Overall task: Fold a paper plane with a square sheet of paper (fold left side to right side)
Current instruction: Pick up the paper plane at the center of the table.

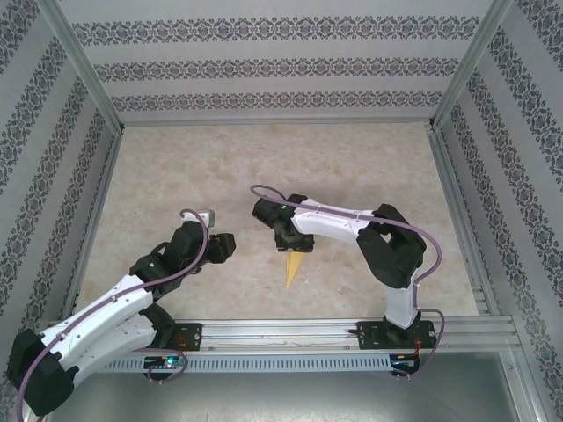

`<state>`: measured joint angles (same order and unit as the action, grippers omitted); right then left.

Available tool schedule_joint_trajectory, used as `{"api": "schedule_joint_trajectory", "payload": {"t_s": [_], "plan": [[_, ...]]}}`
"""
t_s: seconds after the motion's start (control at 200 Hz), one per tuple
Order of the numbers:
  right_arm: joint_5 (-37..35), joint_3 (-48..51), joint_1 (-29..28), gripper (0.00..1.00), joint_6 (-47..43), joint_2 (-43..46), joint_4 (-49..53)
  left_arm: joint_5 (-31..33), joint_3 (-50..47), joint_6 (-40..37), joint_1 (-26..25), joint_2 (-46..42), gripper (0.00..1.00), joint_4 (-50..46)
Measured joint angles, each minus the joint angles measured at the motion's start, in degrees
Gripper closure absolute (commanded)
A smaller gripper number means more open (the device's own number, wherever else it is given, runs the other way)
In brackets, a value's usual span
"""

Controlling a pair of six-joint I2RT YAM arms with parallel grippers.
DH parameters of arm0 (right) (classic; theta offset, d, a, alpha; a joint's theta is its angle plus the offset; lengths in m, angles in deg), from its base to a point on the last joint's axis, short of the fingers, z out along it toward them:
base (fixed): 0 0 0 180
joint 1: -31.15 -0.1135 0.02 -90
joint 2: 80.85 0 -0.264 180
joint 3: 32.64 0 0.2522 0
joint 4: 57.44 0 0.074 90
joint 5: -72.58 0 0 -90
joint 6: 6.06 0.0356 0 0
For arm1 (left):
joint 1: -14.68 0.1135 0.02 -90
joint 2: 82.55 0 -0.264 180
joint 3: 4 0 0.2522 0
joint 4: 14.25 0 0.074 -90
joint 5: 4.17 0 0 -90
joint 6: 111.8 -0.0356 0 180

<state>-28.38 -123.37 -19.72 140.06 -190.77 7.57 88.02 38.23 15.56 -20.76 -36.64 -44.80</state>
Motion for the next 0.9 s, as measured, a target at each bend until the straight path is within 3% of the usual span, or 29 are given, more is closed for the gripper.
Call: {"api": "schedule_joint_trajectory", "payload": {"t_s": [0.16,0.51,0.744,0.899], "plan": [[0.02,0.20,-0.04,0.68,0.63,0.00,0.24,0.02,0.00,-0.61,0.33,0.07,0.52,-0.55],[0.04,2.91,-0.68,1.00,1.75,1.73,-0.02,-0.02,0.07,-1.25,0.70,0.11,0.51,-1.57],[-0.52,4.28,-0.76,1.00,0.55,13.49,-0.74,-0.37,2.14,-1.16,1.40,-0.20,0.42,-3.43],[0.81,9.44,0.39,1.00,-3.72,22.29,-6.73,-1.86,3.34,-0.50,3.06,-1.44,0.34,-3.39]]}}
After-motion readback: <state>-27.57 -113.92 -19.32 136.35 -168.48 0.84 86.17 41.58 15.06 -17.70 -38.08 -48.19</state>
